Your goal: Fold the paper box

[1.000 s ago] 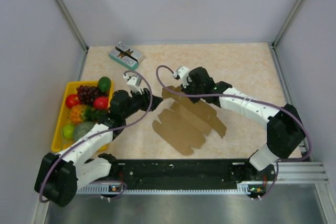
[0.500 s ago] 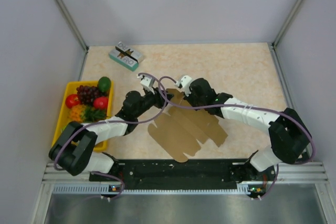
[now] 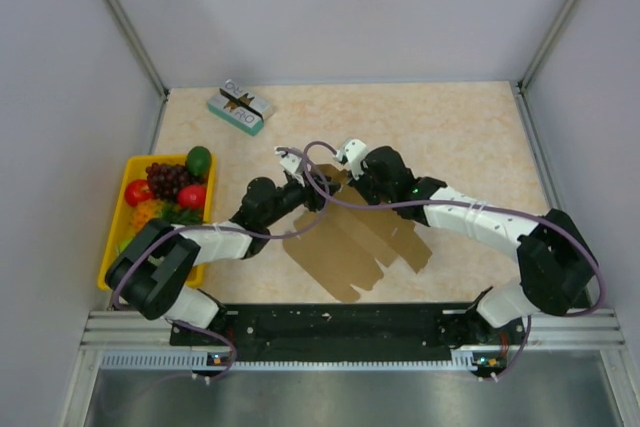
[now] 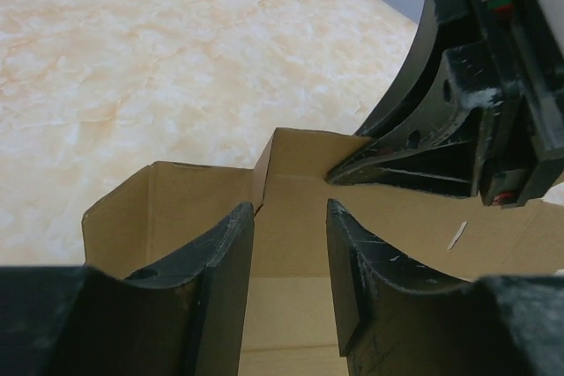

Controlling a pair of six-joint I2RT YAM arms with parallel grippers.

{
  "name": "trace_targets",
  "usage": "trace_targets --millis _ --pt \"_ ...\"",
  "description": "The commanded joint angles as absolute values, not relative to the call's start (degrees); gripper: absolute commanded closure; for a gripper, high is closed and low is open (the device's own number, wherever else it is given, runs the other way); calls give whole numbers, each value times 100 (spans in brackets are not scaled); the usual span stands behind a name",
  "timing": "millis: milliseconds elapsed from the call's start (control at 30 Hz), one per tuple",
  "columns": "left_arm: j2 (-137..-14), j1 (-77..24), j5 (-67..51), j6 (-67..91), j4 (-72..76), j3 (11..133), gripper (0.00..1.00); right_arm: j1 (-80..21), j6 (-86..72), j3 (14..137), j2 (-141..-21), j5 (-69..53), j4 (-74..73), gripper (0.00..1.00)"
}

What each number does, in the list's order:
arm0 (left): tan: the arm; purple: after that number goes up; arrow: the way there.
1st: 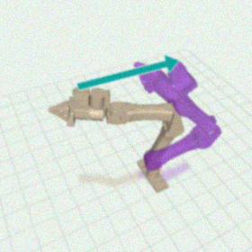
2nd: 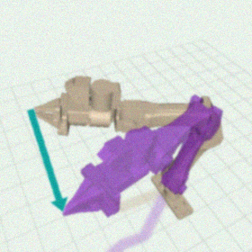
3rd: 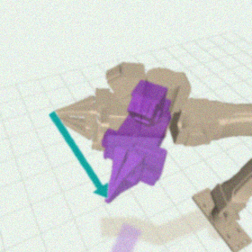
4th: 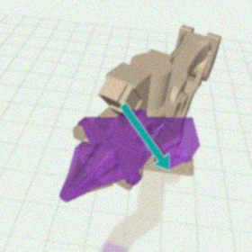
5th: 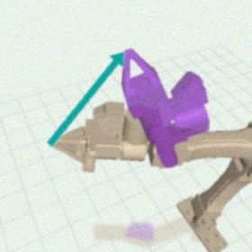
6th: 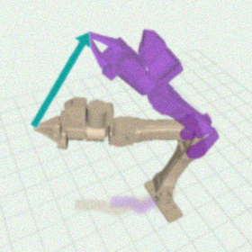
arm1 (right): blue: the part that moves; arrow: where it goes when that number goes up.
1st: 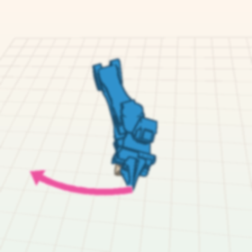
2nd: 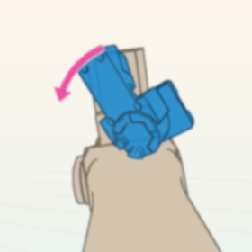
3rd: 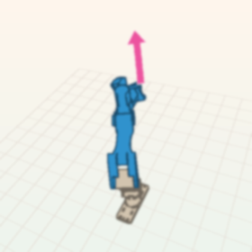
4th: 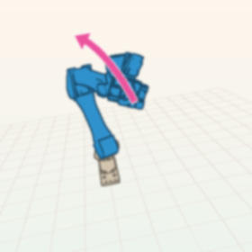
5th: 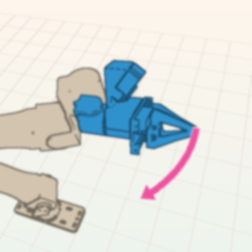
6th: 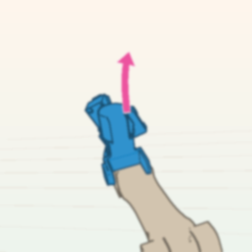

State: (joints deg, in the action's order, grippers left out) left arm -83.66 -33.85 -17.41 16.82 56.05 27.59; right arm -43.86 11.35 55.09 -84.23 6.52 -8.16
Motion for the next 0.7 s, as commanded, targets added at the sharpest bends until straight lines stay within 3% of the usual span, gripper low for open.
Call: trace_targets --millis 0,300,433,567,667 --pt "-8533 -3559 -1276 1100 5502 3093 60 -4456 1046 5528 -8095 536 -527 96" --pt "-8587 -3577 -668 1169 6011 2927 76 -4465 897 5467 -7989 352 -545 94" --pt "-8710 -3595 -791 1134 6117 2997 92 -4465 827 5475 -7963 439 -597 92" --pt "-8728 -3604 -765 1107 6354 2787 97 -4465 677 5616 -7911 756 -922 70" --pt "-8736 -3612 -800 1125 6548 2690 100 -4474 633 5529 -7665 677 -993 68"
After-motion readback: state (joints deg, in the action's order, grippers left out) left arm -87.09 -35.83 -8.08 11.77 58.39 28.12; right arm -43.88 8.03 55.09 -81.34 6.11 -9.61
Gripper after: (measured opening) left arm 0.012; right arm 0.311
